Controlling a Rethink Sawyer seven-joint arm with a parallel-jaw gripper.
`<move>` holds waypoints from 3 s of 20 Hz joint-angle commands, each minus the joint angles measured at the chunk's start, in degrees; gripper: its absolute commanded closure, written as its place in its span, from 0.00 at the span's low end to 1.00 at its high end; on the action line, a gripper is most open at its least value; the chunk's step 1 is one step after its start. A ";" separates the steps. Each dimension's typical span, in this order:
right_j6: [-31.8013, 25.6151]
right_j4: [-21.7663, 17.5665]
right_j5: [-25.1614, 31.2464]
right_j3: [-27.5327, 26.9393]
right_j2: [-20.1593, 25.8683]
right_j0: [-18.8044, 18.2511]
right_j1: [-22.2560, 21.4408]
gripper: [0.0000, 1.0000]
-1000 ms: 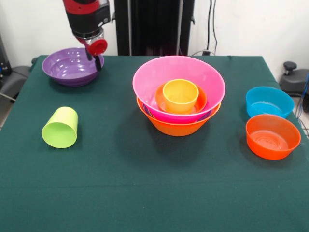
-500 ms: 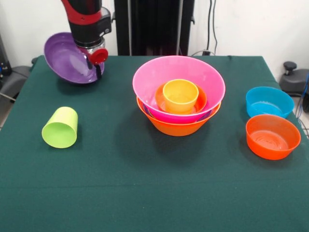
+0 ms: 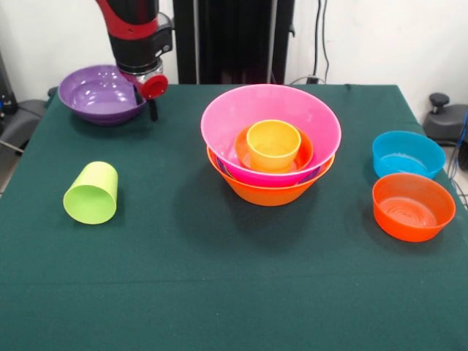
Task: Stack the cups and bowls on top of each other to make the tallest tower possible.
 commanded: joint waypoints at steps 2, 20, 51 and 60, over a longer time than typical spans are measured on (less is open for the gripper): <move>5.25 1.05 2.48 -1.92 3.84 4.73 -2.30 0.00; 2.64 -0.15 3.25 -1.68 4.87 2.15 -2.99 0.00; 3.01 -2.72 -2.44 -4.26 3.04 3.40 1.69 1.00; 2.98 -2.49 -1.28 -4.31 3.48 2.99 1.54 1.00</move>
